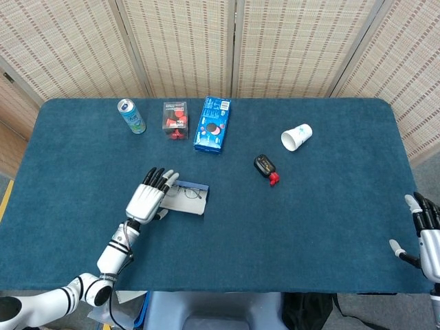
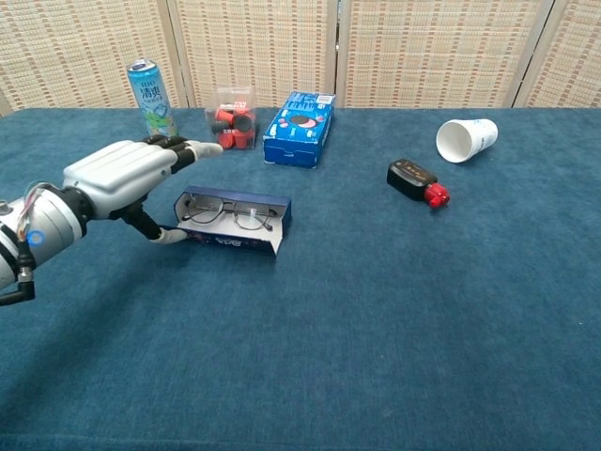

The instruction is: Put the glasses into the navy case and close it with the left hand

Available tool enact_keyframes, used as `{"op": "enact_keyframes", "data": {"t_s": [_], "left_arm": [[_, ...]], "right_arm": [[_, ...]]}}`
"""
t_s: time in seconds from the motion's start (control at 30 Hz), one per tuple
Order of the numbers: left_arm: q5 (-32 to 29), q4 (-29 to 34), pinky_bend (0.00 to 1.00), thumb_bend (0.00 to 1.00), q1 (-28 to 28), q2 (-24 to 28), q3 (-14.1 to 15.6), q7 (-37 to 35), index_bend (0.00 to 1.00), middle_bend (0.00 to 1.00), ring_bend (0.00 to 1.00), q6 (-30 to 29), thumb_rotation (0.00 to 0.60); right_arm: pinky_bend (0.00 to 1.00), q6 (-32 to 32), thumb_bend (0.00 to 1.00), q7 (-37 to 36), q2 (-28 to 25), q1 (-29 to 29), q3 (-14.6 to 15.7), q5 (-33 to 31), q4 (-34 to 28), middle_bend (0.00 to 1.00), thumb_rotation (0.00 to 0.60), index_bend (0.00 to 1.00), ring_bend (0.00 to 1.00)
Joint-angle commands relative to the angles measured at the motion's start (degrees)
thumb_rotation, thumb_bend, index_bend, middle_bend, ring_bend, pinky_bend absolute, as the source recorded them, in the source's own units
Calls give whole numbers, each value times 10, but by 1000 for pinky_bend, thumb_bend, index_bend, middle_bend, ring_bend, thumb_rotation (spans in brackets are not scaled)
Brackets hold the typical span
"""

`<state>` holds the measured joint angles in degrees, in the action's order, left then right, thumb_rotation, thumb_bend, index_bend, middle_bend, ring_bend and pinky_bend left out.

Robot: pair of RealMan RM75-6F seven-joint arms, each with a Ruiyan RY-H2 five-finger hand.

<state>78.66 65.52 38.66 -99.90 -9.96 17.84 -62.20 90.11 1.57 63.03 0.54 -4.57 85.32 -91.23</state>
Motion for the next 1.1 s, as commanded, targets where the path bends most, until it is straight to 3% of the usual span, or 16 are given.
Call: {"op": "enact_keyframes", "data": {"t_s": [0.03,0.13,0.33,0.5,0.97,1.1], "left_arm": [[-6,-9,0,217,7,-8,-7,-3,0,0,0,4,600],[-7,-19,0,217,14,-16,-11,-12,55,0,0,7,600],[0,-28,0,289,18,-25,-4,-25,336,0,0,6,600],[8,-32,0,342,18,-29,7,-25,458,15,0,3,600],[5,-34,0,367,18,-32,17,-19,543,48,0,11,600],[11,-34,0,425,18,-31,21,-30,586,74,0,10,600]], "right_arm": [[107,-1,189,-1,0,0,0,-1,1,54,600,0,75],[107,-2,189,-2,1,0,0,-2,2,54,600,0,75],[107,-2,189,-5,1,1,-1,-5,5,54,600,0,75],[107,-3,189,-8,1,2,-1,-6,9,55,600,0,75],[107,-7,189,-13,3,1,-2,-10,15,55,600,0,75],[107,-7,189,-13,3,1,-2,-10,15,54,600,0,75]]}}
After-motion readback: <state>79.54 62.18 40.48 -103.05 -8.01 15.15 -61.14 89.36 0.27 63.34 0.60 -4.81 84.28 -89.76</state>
